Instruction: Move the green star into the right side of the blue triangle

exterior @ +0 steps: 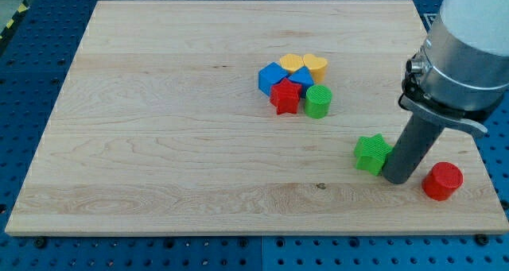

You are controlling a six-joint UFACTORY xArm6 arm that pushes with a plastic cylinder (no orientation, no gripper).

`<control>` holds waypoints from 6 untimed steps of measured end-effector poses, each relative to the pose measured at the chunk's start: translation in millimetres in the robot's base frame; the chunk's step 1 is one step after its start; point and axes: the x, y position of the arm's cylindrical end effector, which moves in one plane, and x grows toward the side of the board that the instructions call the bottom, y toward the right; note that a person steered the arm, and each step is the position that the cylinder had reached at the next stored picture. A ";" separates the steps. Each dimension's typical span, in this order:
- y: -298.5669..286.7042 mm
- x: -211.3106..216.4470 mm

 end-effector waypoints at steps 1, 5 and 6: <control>-19.4 15.7; -41.6 -49.5; -44.1 -7.3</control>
